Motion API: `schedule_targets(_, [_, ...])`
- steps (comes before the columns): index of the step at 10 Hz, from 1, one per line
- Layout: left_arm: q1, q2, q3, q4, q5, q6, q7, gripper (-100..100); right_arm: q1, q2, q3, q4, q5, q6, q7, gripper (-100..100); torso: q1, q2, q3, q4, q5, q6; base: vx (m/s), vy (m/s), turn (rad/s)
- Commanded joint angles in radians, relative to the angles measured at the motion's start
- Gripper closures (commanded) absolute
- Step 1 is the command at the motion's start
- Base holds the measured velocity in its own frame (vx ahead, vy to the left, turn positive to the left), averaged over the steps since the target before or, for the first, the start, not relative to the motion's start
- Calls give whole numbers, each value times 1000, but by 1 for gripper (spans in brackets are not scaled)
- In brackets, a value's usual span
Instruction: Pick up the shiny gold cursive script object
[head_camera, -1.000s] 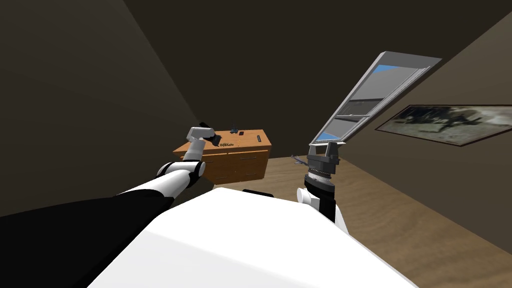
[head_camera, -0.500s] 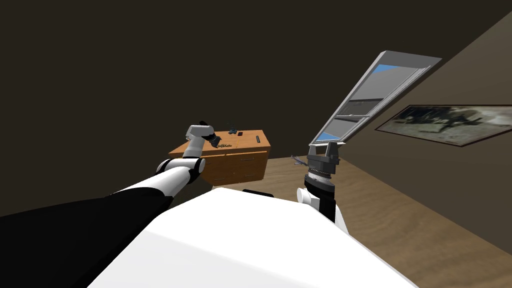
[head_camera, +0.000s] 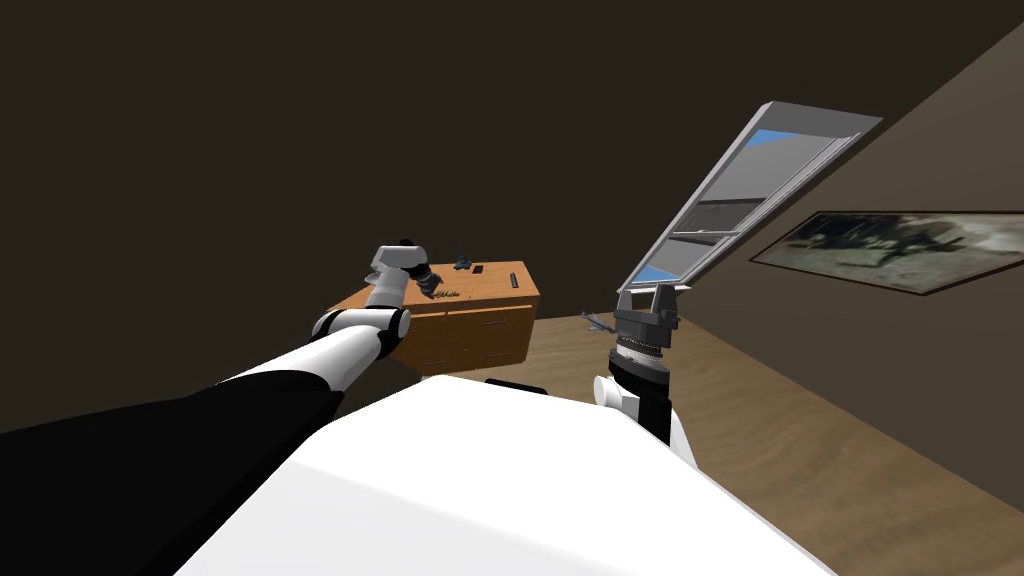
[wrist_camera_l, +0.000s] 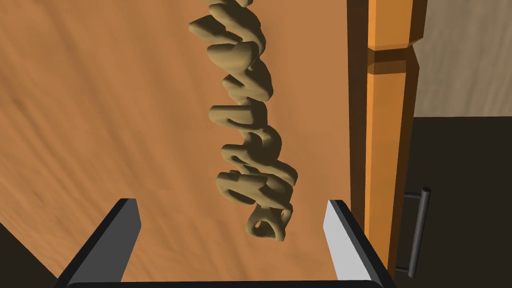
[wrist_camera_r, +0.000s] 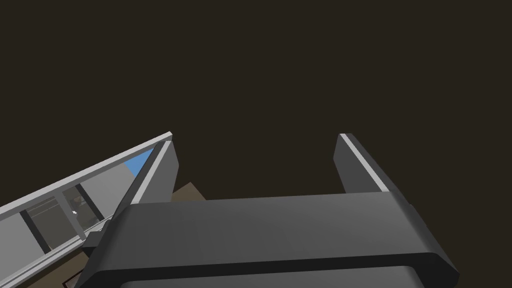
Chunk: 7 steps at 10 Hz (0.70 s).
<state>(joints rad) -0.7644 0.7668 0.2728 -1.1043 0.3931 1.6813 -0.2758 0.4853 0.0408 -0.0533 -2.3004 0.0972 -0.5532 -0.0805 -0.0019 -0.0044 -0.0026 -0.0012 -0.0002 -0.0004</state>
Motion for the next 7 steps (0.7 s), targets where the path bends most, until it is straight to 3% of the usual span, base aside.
schedule_targets(1, [-6, 4, 1, 10, 5, 48, -7, -100, 0, 0, 0, 0, 0, 0, 0, 0, 0, 0, 0, 0, 0, 0, 54, -19, -5])
schedule_targets(4, [-49, 16, -10, 74, 15, 135, -30, -100, 0, 0, 0, 0, 0, 0, 0, 0, 1, 0, 0, 0, 0, 0, 66, -13, -6])
schedule_targets(7, [-67, 21, -14, 101, 19, 188, -40, -100, 0, 0, 0, 0, 0, 0, 0, 0, 1, 0, 0, 0, 0, 0, 53, -13, -4])
